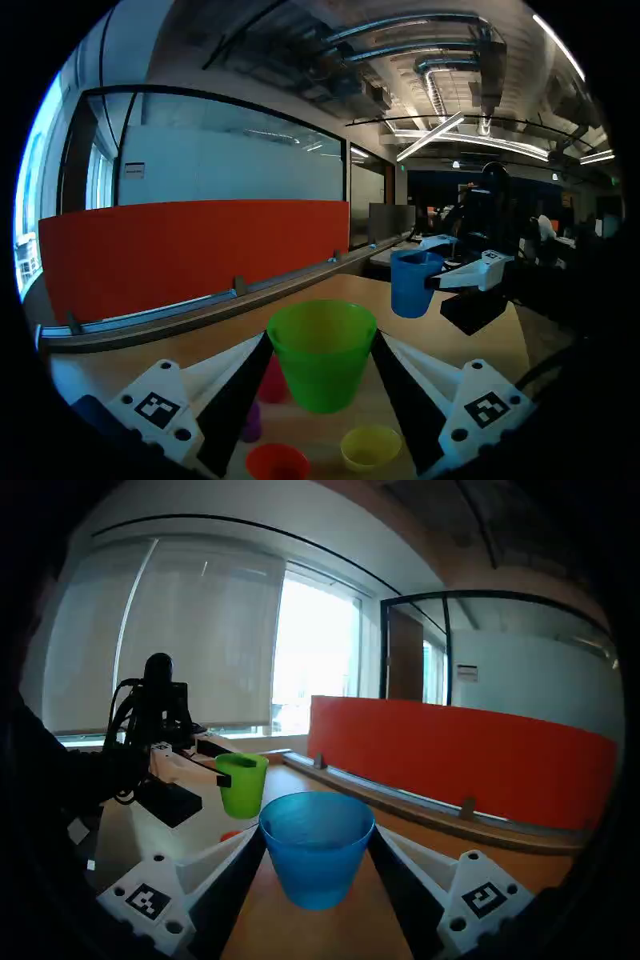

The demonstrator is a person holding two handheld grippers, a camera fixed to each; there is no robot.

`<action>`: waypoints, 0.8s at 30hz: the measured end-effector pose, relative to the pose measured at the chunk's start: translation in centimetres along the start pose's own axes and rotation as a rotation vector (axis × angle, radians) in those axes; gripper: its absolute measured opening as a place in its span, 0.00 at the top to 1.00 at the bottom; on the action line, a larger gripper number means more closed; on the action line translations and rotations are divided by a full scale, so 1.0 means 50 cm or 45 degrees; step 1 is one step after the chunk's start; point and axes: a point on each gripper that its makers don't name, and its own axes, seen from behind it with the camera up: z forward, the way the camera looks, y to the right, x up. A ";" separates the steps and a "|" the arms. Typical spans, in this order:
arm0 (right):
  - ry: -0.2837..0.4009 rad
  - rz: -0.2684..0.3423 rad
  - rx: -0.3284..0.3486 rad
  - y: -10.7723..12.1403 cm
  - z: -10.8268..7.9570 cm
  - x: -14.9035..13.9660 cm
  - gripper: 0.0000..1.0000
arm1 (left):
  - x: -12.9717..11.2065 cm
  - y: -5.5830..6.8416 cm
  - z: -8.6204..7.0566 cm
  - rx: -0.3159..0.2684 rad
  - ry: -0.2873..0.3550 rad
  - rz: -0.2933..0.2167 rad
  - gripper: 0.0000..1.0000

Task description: Pour water

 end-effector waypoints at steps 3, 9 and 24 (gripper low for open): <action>0.000 -0.002 0.005 -0.003 0.002 0.001 0.09 | 0.001 0.003 -0.003 -0.003 0.005 0.007 0.13; -0.004 -0.004 0.015 -0.009 0.008 0.000 0.09 | 0.002 0.011 -0.013 0.000 0.017 0.031 0.13; 0.009 -0.041 0.041 -0.021 0.025 0.027 0.10 | -0.026 0.023 -0.029 -0.004 0.040 -0.007 0.13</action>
